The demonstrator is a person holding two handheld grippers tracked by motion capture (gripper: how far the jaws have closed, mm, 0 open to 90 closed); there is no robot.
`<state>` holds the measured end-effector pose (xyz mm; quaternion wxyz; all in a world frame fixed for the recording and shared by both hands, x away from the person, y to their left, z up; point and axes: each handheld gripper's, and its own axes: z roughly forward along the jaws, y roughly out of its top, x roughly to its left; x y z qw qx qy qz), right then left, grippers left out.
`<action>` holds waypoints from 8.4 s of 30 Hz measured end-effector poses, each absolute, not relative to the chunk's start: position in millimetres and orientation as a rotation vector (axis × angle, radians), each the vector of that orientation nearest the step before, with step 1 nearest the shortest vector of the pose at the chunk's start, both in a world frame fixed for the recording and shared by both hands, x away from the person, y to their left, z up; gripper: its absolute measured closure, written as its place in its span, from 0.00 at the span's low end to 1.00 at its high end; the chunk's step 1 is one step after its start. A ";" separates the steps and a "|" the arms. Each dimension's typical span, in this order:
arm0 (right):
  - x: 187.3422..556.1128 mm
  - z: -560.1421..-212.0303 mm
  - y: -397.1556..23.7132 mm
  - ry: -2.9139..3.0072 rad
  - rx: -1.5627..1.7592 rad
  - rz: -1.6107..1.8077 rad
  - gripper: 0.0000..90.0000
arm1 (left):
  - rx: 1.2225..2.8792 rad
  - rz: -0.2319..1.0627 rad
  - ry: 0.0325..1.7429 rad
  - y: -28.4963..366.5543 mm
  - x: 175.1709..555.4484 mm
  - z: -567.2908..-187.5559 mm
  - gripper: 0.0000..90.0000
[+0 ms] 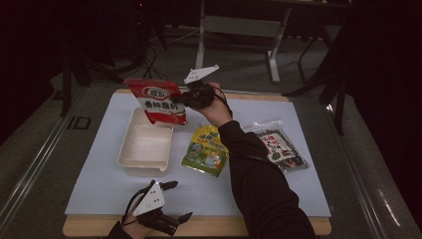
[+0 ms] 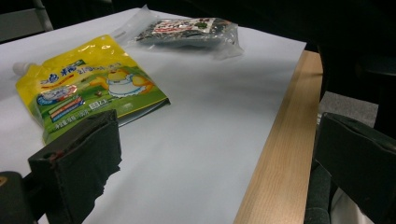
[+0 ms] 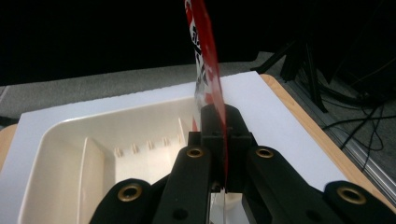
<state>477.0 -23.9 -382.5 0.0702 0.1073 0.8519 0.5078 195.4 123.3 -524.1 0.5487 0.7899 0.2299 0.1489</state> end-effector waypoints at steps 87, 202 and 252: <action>435.8 -418.2 -147.7 2.524 0.599 1.319 0.65 | 1.888 0.335 0.539 115.7 198.5 -528.1 0.02; 361.3 -537.7 -347.4 2.489 1.166 1.075 1.00 | 1.917 0.301 0.522 107.2 207.0 -534.0 0.02; 499.5 -515.6 -287.8 2.360 1.261 0.926 1.00 | 1.921 0.302 0.534 109.2 208.1 -536.3 0.02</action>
